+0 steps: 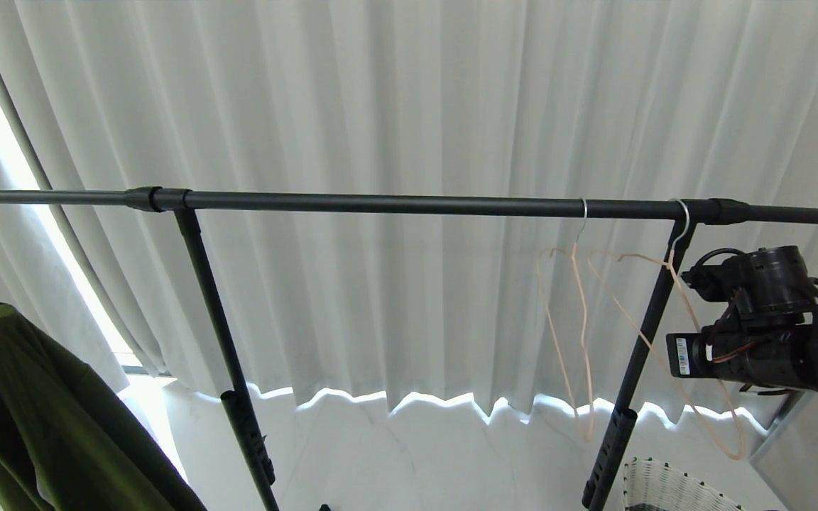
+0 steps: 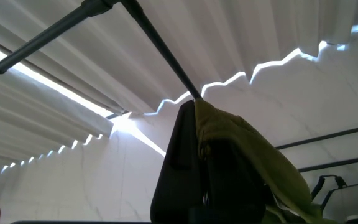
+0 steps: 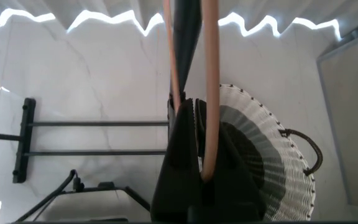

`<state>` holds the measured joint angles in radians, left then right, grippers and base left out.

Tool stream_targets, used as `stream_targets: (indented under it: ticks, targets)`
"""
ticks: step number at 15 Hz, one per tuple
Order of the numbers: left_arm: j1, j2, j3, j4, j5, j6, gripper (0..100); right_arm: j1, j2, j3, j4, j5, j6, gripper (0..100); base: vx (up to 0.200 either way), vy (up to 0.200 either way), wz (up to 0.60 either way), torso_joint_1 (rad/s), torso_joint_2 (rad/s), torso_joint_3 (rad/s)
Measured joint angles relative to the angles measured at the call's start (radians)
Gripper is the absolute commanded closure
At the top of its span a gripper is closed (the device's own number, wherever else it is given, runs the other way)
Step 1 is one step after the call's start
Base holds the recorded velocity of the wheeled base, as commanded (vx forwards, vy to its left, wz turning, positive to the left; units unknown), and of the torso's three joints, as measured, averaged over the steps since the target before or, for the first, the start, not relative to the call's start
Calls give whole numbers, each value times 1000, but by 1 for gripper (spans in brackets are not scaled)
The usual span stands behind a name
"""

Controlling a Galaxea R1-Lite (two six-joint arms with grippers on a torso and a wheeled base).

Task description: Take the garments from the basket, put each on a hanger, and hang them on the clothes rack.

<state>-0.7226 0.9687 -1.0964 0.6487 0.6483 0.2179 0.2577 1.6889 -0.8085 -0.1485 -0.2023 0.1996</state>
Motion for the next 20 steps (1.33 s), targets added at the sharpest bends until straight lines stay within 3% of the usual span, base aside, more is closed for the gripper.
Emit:
stream_targets:
  ticks: [9, 15, 20]
  targets:
    - [0, -2, 3, 0, 0, 0, 100, 4, -77, -14, 13, -1, 0, 100, 0, 0, 0, 0, 0, 0]
    - [1, -3, 14, 0, 3, 3, 100, 27, -233, 46, 132, -1, -1, 100, 0, 0, 0, 0, 0, 0]
    - [1, -7, 14, 0, 5, 5, 100, 61, -333, 140, 137, -1, -3, 100, -200, 0, 0, 0, 6, 3]
